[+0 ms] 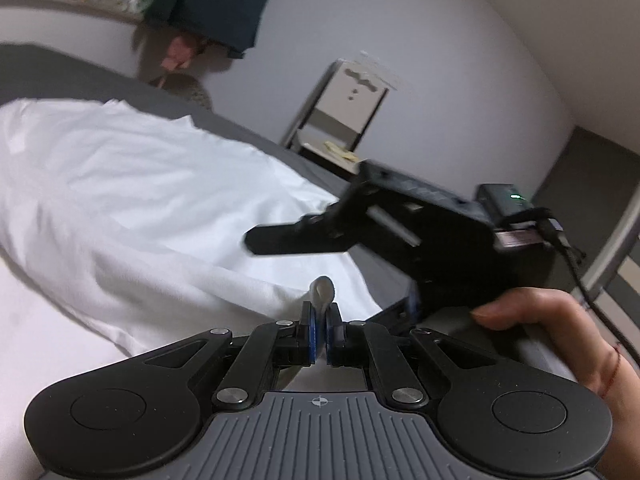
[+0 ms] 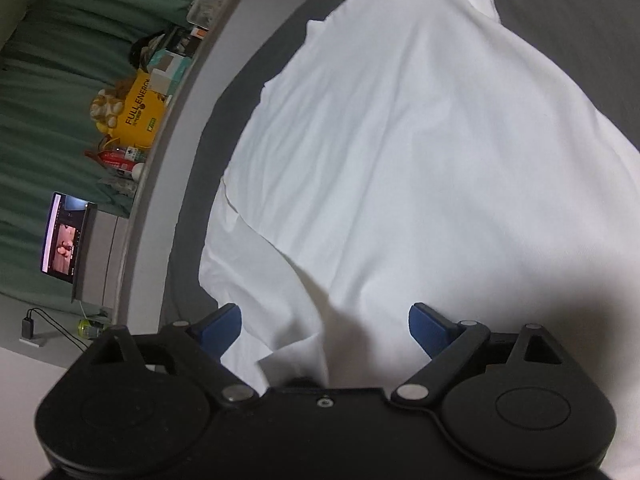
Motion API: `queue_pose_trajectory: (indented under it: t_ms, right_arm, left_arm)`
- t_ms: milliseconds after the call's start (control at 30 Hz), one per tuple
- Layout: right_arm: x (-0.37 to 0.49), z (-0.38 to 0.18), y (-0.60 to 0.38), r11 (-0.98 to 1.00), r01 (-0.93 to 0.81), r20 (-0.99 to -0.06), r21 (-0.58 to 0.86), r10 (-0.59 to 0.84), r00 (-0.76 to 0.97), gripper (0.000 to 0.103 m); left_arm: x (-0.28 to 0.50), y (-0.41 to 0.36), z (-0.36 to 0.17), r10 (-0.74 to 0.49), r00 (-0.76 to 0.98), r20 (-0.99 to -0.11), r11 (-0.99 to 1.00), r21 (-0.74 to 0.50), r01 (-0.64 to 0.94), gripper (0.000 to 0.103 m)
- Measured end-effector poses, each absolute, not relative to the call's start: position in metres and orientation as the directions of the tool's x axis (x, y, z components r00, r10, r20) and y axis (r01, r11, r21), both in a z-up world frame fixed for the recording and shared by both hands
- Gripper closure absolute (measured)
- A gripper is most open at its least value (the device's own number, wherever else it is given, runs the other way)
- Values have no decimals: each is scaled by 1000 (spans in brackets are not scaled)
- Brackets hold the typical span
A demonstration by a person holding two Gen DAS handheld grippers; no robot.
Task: Fold clothes
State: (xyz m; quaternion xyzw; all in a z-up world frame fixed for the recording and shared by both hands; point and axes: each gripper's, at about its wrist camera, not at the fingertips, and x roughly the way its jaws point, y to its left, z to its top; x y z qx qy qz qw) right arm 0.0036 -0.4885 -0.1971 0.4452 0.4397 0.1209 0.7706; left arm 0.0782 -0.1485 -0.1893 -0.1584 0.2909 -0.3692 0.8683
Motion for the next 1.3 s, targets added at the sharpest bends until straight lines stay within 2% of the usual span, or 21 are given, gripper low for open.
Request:
queue_pose_trajectory:
  t_ms: [33,100,133,167,233,300,367,433,600,633,667,700,733,833,900,967,1100,1133,1200,1300]
  right_arm:
    - [2,-198,-490,563,205,-561,801,584,587,13]
    - [-2,-199,-494,508,196,-512,839,614,601,23]
    - [-3,-200,-495,480,188,-486,857,630,605,35]
    - [-3,-201,-495,469,182,-475,864,642,602,44]
    - [0,-203,-490,481,176,-485,859,652,583,52]
    - [0,-204,-487,506,170,-502,846,645,577,66]
    - [-2,-201,-487,529,150,-505,835,628,593,91]
    - [-4,-195,-490,565,121,-508,816,603,615,100]
    - [-8,-194,-510,551,154,-491,820,539,684,101]
    - [-11,-192,-517,542,164,-481,824,518,708,101]
    - [-14,-189,-524,535,174,-472,827,491,733,101]
    - [-18,-185,-533,533,185,-465,826,458,758,101]
    - [-22,-183,-541,532,198,-463,824,430,775,101]
    - [-29,-194,-560,490,276,-486,827,377,789,101]
    - [-30,-205,-564,460,319,-504,829,364,783,101]
    - [-30,-208,-564,462,342,-519,818,336,786,101]
    - [-34,-199,-567,518,372,-547,770,237,803,101]
    - [-34,-199,-569,526,381,-558,761,228,798,101]
    - [-32,-205,-571,512,401,-571,759,230,788,99]
    - [-29,-207,-570,517,439,-608,735,215,764,84]
  left_arm:
    - [74,-149,-187,-733,559,-388,678,-475,561,99]
    - [73,-151,-184,-731,555,-396,681,-460,569,99]
    - [72,-152,-183,-731,549,-405,682,-457,571,99]
    - [70,-152,-182,-731,548,-406,682,-454,574,99]
    - [67,-154,-180,-731,546,-409,682,-443,582,99]
    - [68,-159,-179,-726,543,-422,688,-430,585,99]
    - [68,-165,-179,-717,535,-447,696,-414,586,99]
    - [68,-171,-180,-713,530,-459,699,-405,589,99]
    - [59,-180,-180,-698,535,-475,712,-380,591,95]
    - [56,-177,-179,-702,528,-478,707,-378,598,77]
    - [53,-174,-178,-705,520,-481,702,-376,604,37]
    - [48,-169,-177,-702,527,-479,705,-368,606,14]
    - [48,-159,-175,-676,560,-479,731,-343,590,0]
    - [46,-128,-169,-592,655,-469,802,-268,534,0]
    - [59,-112,-164,-460,730,-505,882,-167,440,0]
    - [78,-95,-159,-284,795,-536,942,-3,335,0]
    - [116,-67,-162,-25,848,-530,922,315,224,0]
    - [128,-62,-165,15,846,-534,901,375,221,0]
    - [143,-58,-170,18,841,-541,873,418,250,0]
    - [158,-63,-182,16,846,-533,806,508,305,0]
